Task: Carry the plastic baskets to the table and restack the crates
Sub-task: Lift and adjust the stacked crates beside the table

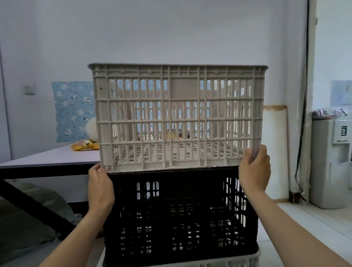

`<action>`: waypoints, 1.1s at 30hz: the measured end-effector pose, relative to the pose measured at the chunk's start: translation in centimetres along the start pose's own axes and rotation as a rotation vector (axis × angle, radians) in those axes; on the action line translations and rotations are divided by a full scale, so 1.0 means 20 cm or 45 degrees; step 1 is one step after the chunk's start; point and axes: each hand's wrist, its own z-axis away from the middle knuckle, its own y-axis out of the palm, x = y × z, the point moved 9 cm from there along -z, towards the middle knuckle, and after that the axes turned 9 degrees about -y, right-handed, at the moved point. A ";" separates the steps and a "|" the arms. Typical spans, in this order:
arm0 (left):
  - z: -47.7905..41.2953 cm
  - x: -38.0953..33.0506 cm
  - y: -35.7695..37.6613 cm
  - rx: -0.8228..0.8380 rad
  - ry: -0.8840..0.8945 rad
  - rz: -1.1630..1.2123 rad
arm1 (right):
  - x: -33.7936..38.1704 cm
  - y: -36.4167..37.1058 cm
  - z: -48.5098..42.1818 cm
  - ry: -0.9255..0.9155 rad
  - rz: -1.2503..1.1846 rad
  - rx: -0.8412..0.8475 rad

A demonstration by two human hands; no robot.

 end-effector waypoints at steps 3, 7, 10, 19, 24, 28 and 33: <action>0.02 0.01 0.00 0.003 0.081 0.037 | 0.00 0.02 0.01 0.032 -0.013 0.000; 0.03 0.03 0.01 -0.005 0.156 0.061 | -0.02 0.02 -0.01 0.016 -0.019 -0.023; 0.02 0.04 0.01 0.002 0.178 0.089 | -0.04 0.03 -0.01 0.063 -0.108 -0.065; 0.03 0.02 0.00 -0.060 0.233 0.106 | -0.07 0.03 -0.02 0.104 -0.234 -0.139; 0.02 0.03 -0.02 -0.067 0.188 0.137 | -0.05 0.01 0.00 0.069 -0.121 -0.153; 0.00 0.05 0.00 -0.013 0.054 0.130 | -0.04 0.02 -0.03 0.034 -0.023 -0.068; -0.01 -0.05 -0.01 0.103 0.141 -0.040 | -0.06 0.04 -0.02 0.104 -0.098 0.007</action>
